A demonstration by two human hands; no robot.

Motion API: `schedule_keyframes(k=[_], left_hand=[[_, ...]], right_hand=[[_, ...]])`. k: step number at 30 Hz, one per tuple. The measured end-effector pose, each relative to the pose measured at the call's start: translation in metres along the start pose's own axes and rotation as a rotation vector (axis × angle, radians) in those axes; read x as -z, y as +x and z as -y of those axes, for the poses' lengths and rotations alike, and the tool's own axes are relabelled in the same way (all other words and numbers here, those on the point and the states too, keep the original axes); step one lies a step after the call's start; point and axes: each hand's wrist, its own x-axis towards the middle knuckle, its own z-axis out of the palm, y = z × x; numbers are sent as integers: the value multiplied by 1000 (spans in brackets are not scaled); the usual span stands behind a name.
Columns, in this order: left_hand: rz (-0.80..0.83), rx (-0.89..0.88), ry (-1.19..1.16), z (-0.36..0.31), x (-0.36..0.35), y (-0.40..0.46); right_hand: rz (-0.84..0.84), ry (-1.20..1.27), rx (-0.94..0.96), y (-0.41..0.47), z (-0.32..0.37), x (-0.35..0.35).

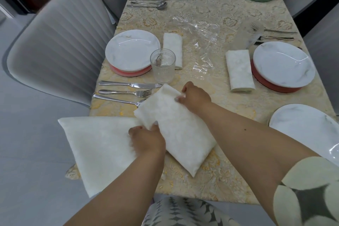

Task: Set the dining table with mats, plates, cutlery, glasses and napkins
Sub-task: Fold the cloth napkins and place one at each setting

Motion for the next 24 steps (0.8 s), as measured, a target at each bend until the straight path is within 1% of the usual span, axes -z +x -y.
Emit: schedule_keyframes(k=[2, 3, 5, 8, 11, 14, 16, 18, 21, 24], left_hand=[[83, -24, 15, 0, -1, 2], [118, -43, -9, 0, -1, 2], [197, -79, -133, -2, 1, 1], [350, -103, -329, -15, 5, -9], [507, -139, -492, -37, 7, -15], [582, -310, -446, -64, 6, -18], [634, -437, -393, -87, 8, -21], [743, -516, -395, -109, 12, -25], [857, -612, -401, -127, 20, -30], [935, -706, -306, -118, 24, -33]], right_hand=[[88, -16, 20, 0, 0, 4], [111, 24, 35, -1, -2, 7], [118, 193, 48, -7, -9, 16], [66, 470, 49, -24, -24, 32], [-62, 653, 62, -41, -40, 51], [-175, 805, 54, -57, -47, 76], [-250, 852, 83, -66, -48, 96], [-314, 902, 150, -77, -49, 115], [-327, 1074, 258, -96, -54, 135], [-315, 992, 244, -118, -69, 130]])
